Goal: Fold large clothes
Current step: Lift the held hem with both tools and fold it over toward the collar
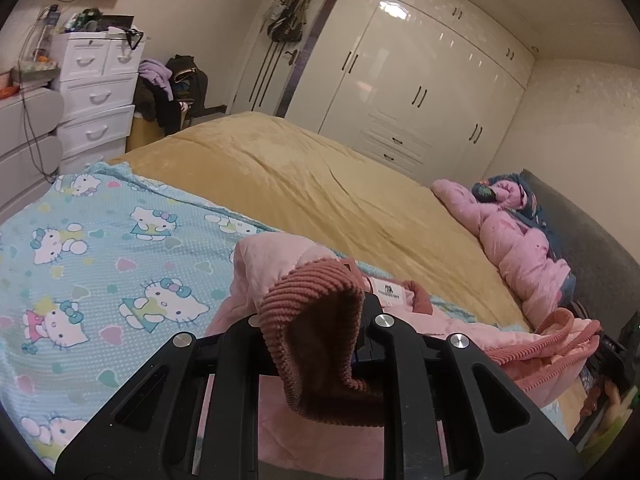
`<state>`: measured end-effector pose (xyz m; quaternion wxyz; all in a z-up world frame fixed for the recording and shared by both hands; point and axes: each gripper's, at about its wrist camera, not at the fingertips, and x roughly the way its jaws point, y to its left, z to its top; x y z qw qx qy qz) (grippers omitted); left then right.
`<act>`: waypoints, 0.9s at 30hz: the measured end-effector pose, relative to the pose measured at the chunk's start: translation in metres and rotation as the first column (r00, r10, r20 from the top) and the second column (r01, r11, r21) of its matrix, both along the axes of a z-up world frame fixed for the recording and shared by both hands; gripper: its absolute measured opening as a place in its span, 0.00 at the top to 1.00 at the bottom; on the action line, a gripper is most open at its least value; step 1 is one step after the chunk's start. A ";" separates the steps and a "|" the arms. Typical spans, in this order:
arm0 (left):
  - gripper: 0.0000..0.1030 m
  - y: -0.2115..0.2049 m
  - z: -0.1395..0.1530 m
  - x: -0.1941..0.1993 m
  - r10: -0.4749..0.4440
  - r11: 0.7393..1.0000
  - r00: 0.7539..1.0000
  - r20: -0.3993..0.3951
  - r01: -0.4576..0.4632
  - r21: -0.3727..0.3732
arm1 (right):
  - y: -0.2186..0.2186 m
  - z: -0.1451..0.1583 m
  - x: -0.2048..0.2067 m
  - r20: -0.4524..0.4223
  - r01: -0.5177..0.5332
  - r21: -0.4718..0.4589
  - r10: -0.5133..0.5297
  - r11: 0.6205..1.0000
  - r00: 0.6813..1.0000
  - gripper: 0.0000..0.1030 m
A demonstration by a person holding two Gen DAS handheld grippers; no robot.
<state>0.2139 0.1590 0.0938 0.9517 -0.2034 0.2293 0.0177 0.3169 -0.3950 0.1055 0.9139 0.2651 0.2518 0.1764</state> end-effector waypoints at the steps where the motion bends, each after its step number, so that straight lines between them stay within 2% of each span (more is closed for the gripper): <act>1: 0.90 0.000 -0.001 0.001 0.004 1.000 1.000 0.006 -0.004 -0.003 | 0.000 -0.001 0.003 -0.003 0.005 -0.001 -0.005 1.000 1.000 0.86; 5: 0.90 -0.001 -0.006 0.011 0.022 1.000 1.000 0.016 -0.022 0.005 | 0.003 -0.003 0.012 -0.018 0.015 -0.019 -0.016 1.000 1.000 0.86; 13: 0.89 0.004 -0.008 0.038 0.026 0.999 1.000 0.016 -0.026 -0.038 | 0.010 -0.007 0.034 -0.043 0.058 -0.033 -0.060 0.998 0.997 0.86; 17: 0.89 0.000 -0.012 0.047 0.016 1.000 1.000 0.019 -0.017 0.014 | 0.012 -0.013 0.049 -0.068 0.076 -0.039 -0.079 0.996 0.995 0.86; 27: 0.88 -0.002 -0.025 0.068 0.010 0.997 1.000 -0.017 -0.008 0.079 | 0.024 -0.031 0.080 -0.123 0.113 -0.062 -0.120 0.992 0.985 0.86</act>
